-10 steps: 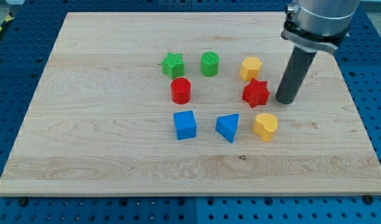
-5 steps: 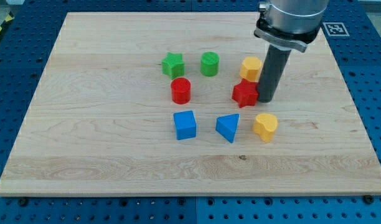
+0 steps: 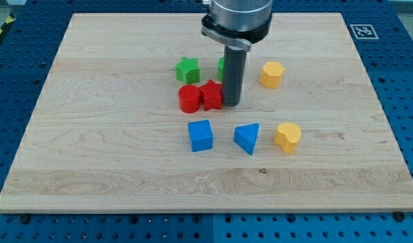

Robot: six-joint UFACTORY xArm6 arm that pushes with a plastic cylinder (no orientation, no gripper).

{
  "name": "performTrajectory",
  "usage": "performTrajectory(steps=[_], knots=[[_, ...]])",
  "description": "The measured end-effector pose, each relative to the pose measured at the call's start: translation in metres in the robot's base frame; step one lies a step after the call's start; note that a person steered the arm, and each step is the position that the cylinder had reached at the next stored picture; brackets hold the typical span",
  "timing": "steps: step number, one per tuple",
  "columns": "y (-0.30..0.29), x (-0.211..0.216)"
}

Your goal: Move the red star into the red circle

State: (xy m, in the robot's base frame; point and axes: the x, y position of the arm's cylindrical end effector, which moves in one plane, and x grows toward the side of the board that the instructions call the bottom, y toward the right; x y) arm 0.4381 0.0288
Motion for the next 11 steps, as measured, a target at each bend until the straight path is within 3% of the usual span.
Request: performTrajectory(steps=[4, 7, 11], knots=[[-0.094, -0.008], [-0.165, -0.056], [-0.140, -0.073]])
